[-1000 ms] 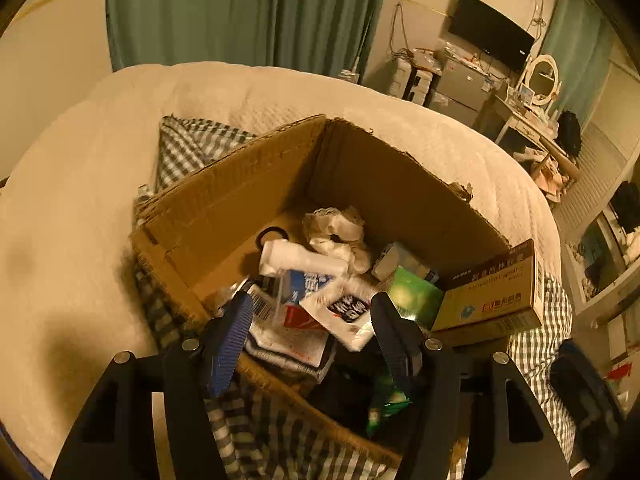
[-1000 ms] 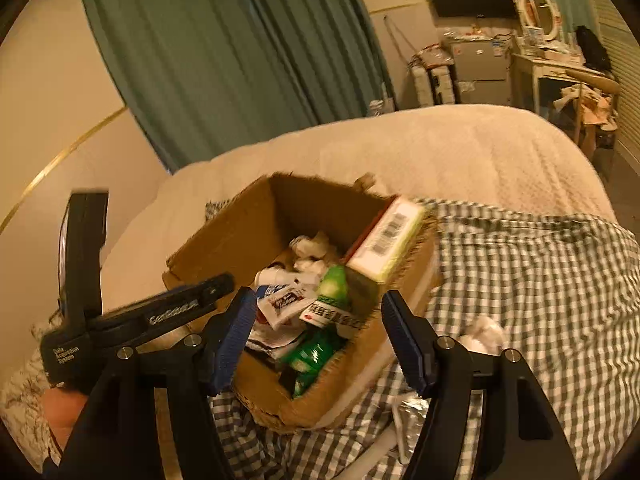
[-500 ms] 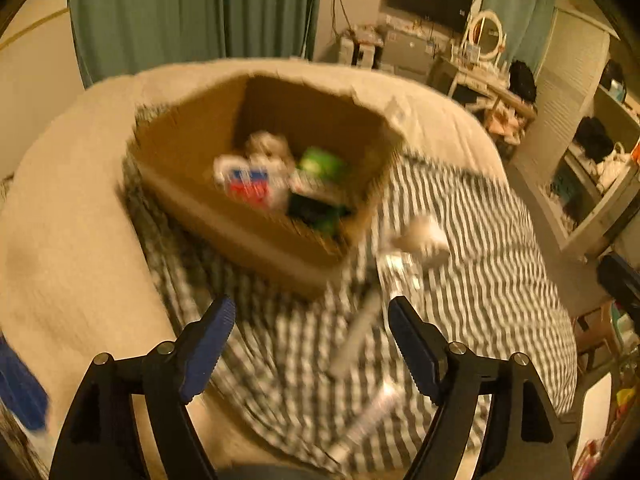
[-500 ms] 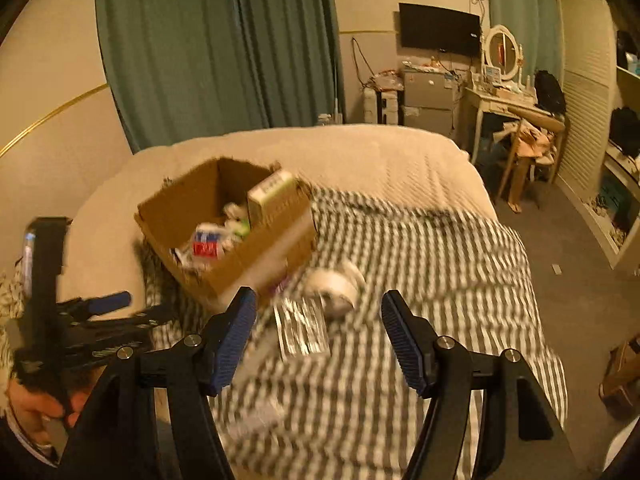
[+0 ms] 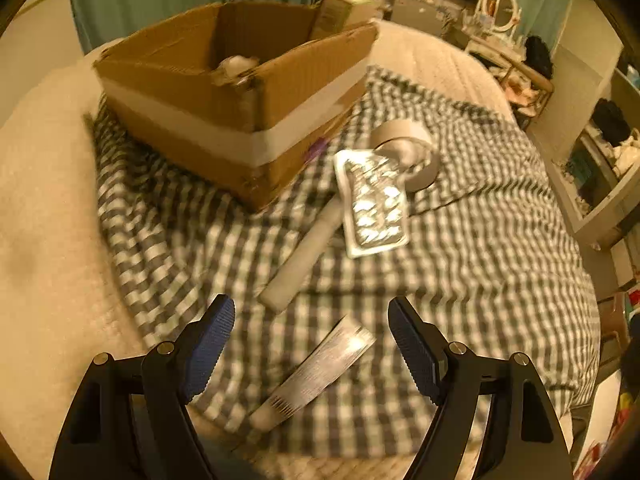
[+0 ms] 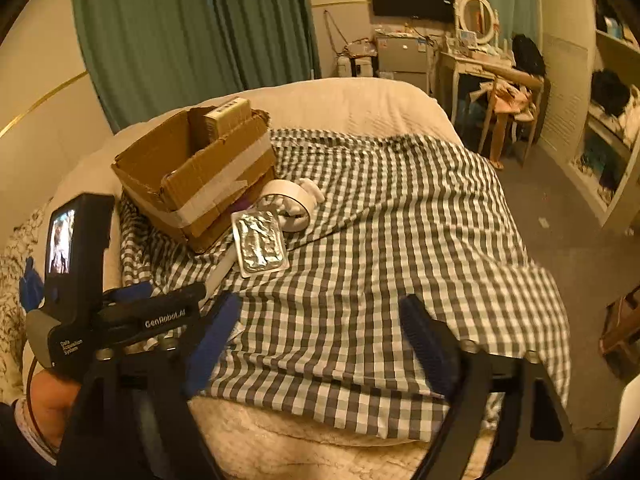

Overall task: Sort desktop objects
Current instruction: 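Withdraw both tools from the box back toward the remaining items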

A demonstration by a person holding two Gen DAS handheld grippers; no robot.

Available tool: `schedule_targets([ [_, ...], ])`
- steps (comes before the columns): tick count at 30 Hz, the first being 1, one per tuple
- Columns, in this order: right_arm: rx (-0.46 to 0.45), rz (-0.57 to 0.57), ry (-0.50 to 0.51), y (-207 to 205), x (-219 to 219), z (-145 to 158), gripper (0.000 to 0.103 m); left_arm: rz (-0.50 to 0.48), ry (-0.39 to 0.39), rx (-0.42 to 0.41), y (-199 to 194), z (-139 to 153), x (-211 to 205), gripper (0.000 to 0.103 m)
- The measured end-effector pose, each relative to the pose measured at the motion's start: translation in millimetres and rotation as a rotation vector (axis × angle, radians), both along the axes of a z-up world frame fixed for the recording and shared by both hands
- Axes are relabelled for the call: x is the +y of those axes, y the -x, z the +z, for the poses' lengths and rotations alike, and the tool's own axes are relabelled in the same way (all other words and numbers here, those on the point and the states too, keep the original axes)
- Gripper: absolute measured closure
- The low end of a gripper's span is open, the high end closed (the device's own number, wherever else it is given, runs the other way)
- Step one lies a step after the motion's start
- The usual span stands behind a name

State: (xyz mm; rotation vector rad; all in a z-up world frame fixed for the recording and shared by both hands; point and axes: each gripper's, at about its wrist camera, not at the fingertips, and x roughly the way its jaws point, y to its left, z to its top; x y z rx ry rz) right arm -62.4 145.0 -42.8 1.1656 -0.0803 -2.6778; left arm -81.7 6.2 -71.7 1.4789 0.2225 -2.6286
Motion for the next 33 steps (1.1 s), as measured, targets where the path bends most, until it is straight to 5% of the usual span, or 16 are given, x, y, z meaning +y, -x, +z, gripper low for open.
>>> schedule_targets([
  [5,-0.033,-0.014,0.034,13,12,-20,0.014,-0.009,0.024,0.073,22,-9,14,0.021],
  [23,-0.181,-0.082,0.080,81,47,-111,0.012,0.055,0.011,0.023,122,-61,24,0.021],
  [29,-0.204,-0.114,0.133,93,47,-116,0.012,-0.064,0.228,0.019,139,-66,52,0.021],
  [31,-0.212,-0.120,0.153,96,46,-115,0.012,-0.101,0.225,0.007,142,-70,56,0.027],
  [33,-0.217,-0.127,0.158,97,44,-115,0.011,-0.123,0.233,-0.001,143,-71,58,0.045],
])
